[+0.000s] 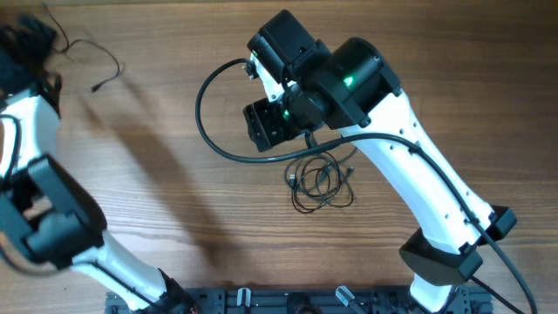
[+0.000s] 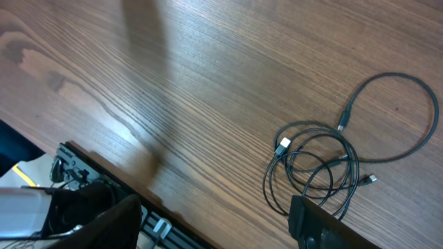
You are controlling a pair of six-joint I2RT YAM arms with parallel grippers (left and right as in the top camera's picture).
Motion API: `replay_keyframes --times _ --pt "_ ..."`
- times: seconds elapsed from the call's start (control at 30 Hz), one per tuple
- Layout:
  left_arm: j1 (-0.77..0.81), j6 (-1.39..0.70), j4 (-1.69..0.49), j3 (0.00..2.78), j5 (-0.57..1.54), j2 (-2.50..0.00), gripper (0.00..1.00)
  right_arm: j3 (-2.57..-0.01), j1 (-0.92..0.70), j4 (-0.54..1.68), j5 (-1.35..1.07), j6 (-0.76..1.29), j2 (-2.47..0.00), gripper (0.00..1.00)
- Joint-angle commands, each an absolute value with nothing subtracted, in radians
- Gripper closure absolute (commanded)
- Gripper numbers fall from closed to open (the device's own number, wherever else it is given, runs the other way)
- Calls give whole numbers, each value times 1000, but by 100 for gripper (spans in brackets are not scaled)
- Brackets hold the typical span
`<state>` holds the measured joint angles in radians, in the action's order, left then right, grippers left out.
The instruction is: Untangle cables
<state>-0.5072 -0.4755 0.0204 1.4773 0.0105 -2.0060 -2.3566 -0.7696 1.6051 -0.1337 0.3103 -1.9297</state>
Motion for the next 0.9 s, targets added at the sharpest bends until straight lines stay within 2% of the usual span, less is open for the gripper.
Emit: replay_keyframes --times 0.0,0.13,0.23,0.4,0.47,0.6,0.77,0.8,0.87 --pt "-508 -404 -108 1455 56 -2120 0 -2354 -775 1608 -132 315 -1908 30" --pt "-508 -366 -155 1455 66 -2045 0 -2354 -775 1608 -131 315 -1908 30" --pt "-488 -366 -173 1455 226 -2001 0 -2354 -775 1608 -131 315 -1908 30" --pt "-375 -355 -250 1453 2 -2083 1 -2354 -776 1608 -132 315 -1908 30" --pt "-347 -260 -236 1453 -8 -2113 0 -2354 -776 1608 -132 315 -1908 30" --pt "-337 -138 -176 1453 -160 -2129 0 -2354 -776 1608 -131 315 -1908 30" --pt "-409 -60 -131 1453 -159 -2149 2 -2354 -776 1608 -131 316 -1908 30" --pt "-419 -60 -127 1453 -127 -2159 5 -2354 -776 1608 -131 317 -1908 30" --pt "-430 -61 -112 1453 -25 -2193 5 -2354 -776 1608 -131 318 -1908 30"
